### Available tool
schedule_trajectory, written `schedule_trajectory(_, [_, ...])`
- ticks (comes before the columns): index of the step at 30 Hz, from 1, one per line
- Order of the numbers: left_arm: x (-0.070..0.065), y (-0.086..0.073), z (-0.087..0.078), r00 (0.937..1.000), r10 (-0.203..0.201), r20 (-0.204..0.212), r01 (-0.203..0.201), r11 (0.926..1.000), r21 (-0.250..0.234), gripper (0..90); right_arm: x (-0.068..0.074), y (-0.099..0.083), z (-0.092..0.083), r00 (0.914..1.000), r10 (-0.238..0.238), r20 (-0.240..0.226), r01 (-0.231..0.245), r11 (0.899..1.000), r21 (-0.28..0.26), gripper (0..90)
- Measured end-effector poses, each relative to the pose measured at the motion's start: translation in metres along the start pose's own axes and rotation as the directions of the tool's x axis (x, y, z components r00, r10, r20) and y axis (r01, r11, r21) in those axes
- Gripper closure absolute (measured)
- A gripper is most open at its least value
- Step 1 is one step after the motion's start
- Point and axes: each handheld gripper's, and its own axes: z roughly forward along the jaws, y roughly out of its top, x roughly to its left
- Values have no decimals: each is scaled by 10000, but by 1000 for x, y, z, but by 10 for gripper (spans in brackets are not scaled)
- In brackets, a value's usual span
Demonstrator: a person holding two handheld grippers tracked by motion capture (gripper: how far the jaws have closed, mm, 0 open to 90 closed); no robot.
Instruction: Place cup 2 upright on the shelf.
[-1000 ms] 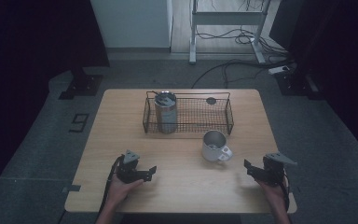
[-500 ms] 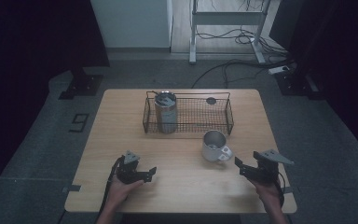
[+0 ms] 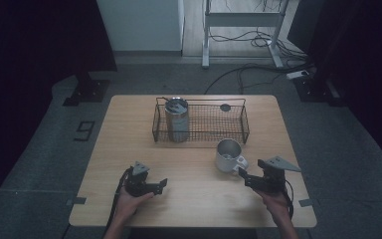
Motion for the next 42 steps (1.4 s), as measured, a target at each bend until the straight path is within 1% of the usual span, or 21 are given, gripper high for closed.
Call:
schedule_trajectory(3, [0, 0, 1, 10000, -14, 61, 14, 10000, 2, 67, 2, 1, 5, 10000, -43, -35, 43, 10000, 62, 128])
schedule_trajectory(5, [-1, 0, 0, 10000, -8, 74, 8, 10000, 19, 68, 4, 3, 7, 9999, -108, 57, 108, 9999, 65, 127])
schedule_trajectory(9, [-1, 2, -1, 9999, -106, 96, 107, 9999, -97, 70, 7, 9, 10, 9998, -198, 3, 198, 9998, 23, 122])
schedule_trajectory(11, [-2, 3, -1, 9999, -116, 81, 117, 9997, -194, 79, 8, 11, 12, 9994, -341, -46, 342, 9994, 101, 109])
schedule_trajectory(13, [-5, 4, 0, 9999, -49, 117, 51, 9998, -202, 83, 9, 15, 16, 9994, -331, -104, 332, 9994, 59, 108])
schedule_trajectory(14, [-6, 4, 0, 9999, -24, 139, 27, 9998, -199, 83, 11, 17, 21, 9992, -302, -244, 304, 9995, 95, 100])
schedule_trajectory(17, [-8, 3, 2, 9998, 40, 187, -38, 9999, -146, 83, 14, 20, 28, 9988, -444, -227, 449, 9987, 221, 91])
schedule_trajectory(18, [-8, 3, 2, 9998, 73, 198, -70, 9999, -132, 83, 14, 22, 31, 9985, -474, -265, 481, 9985, 256, 85])
schedule_trajectory(21, [-6, 4, 1, 9998, 8, 201, -5, 9999, -158, 83, 16, 25, 38, 9983, -490, -307, 500, 9982, 319, 73])
schedule_trajectory(24, [-4, 3, 1, 9998, -42, 175, 44, 9999, -141, 83, 16, 27, 45, 9981, -558, -247, 569, 9973, 469, 58])
schedule_trajectory(26, [-3, 3, 0, 9998, -65, 166, 68, 9998, -163, 83, 16, 30, 48, 9981, -579, -233, 591, 9967, 552, 40])
schedule_trajectory(28, [-3, 3, 0, 9998, -93, 146, 96, 9998, -191, 83, 16, 32, 51, 9970, -756, -162, 764, 9951, 628, 34])
schedule_trajectory(30, [-3, 3, -1, 9998, -115, 183, 119, 9997, -207, 84, 16, 34, 54, 9964, -832, -159, 841, 9938, 725, 27])
schedule_trajectory(34, [-3, 3, -2, 9996, -191, 230, 198, 9993, -323, 86, 16, 36, 60, 9965, -810, -223, 826, 9931, 830, 22])
schedule_trajectory(36, [-2, 3, -2, 9995, -196, 257, 204, 9993, -317, 86, 17, 38, 62, 9954, -927, -250, 944, 9923, 801, 19])
schedule_trajectory(38, [-2, 3, -2, 9994, -198, 291, 206, 9994, -277, 86, 18, 40, 64, 9941, -1070, -179, 1082, 9898, 930, 14])
schedule_trajectory(42, [-1, 2, -2, 9993, -176, 342, 184, 9996, -225, 87, 19, 41, 68, 9936, -1112, -177, 1125, 9888, 982, 11])
